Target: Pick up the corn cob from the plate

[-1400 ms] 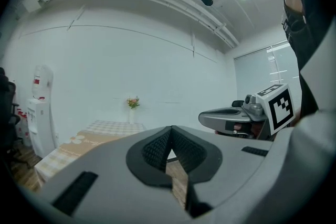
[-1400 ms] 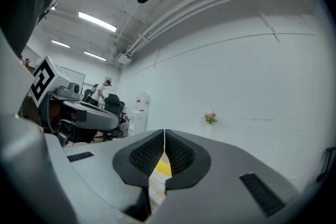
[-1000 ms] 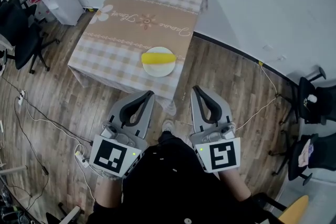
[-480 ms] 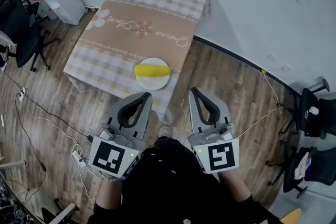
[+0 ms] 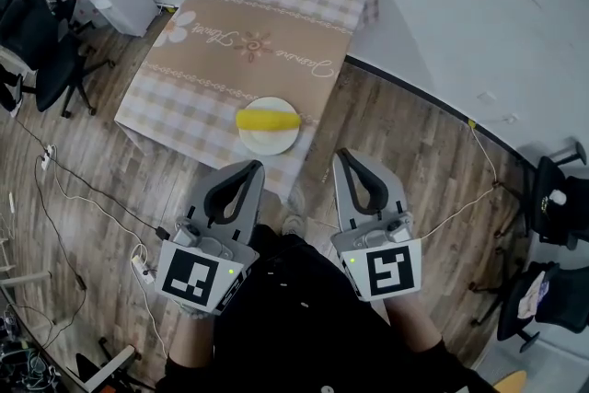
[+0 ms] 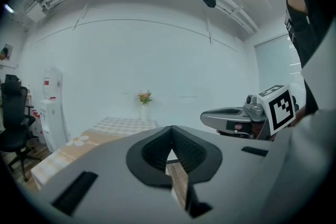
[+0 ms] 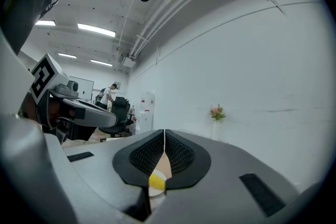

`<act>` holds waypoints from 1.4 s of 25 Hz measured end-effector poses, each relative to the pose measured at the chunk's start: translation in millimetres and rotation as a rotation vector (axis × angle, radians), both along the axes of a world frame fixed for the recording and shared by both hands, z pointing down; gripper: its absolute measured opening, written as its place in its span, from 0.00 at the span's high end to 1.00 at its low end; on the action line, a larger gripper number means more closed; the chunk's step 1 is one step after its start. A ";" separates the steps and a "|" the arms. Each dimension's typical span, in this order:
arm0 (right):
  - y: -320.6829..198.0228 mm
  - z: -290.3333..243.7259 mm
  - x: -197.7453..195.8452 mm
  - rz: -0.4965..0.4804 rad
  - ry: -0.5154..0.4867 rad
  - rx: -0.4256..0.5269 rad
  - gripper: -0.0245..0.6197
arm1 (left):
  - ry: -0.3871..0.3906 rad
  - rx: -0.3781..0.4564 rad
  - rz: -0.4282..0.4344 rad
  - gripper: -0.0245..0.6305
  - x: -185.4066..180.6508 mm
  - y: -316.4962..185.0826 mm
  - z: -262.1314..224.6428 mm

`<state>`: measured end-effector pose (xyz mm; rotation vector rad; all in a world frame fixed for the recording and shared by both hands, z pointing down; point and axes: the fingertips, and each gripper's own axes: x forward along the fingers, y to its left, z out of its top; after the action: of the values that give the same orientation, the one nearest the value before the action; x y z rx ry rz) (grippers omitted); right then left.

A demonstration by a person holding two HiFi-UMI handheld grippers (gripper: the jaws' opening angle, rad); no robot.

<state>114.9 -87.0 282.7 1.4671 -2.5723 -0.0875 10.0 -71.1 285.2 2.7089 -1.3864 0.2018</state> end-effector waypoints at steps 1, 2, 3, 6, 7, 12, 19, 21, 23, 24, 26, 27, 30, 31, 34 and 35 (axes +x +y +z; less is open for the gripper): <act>1.1 0.7 1.3 0.003 0.000 -0.003 0.90 | -0.001 -0.003 0.001 0.94 0.6 0.5 0.5; 2.1 1.1 2.8 0.007 -0.002 -0.006 0.90 | -0.001 -0.006 0.001 0.94 1.2 0.6 0.9; 3.1 1.6 4.5 0.011 -0.005 -0.009 0.90 | -0.001 -0.007 0.001 0.94 1.8 0.5 1.1; 4.3 4.1 8.6 0.024 -0.005 -0.017 0.90 | 0.000 -0.007 0.004 0.94 4.0 -0.3 1.3; 4.2 4.4 9.2 0.026 -0.006 -0.017 0.90 | -0.001 -0.008 0.006 0.94 4.6 -0.6 1.8; 2.0 4.8 11.2 0.033 -0.008 -0.011 0.90 | -0.011 -0.012 0.015 0.94 6.4 -3.0 4.8; -7.9 8.9 7.2 0.048 -0.006 -0.027 0.90 | -0.027 -0.020 0.023 0.94 -1.2 -18.5 8.9; -11.3 10.0 6.3 0.054 -0.001 -0.034 0.90 | -0.025 -0.020 0.027 0.94 -4.0 -23.9 8.9; -15.3 11.1 4.4 0.060 0.006 -0.037 0.90 | -0.027 -0.019 0.034 0.94 -6.9 -28.7 9.9; -17.6 11.4 2.7 0.063 0.008 -0.036 0.90 | -0.026 -0.020 0.036 0.94 -9.0 -31.6 10.9; -22.5 11.8 -1.3 0.069 0.010 -0.033 0.90 | -0.020 -0.024 0.036 0.94 -14.1 -37.8 12.9; -24.9 12.3 -2.9 0.075 0.009 -0.032 0.90 | -0.017 -0.027 0.037 0.94 -16.4 -41.0 13.9; -31.9 16.3 -8.8 0.089 0.014 -0.048 0.90 | -0.027 -0.033 0.053 0.94 -21.8 -50.8 18.7; -34.3 17.8 -10.9 0.094 0.015 -0.053 0.90 | -0.032 -0.034 0.060 0.94 -23.4 -54.2 20.7; -41.9 22.0 -16.2 0.113 0.019 -0.064 0.90 | -0.040 -0.046 0.082 0.94 -27.9 -64.9 28.5; -44.6 23.3 -17.3 0.120 0.023 -0.068 0.90 | -0.044 -0.050 0.088 0.94 -29.1 -68.9 31.3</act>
<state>97.6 -131.6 305.9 1.5812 -2.4382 -0.0004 -19.1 -140.0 316.6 2.7424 -1.2568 0.2995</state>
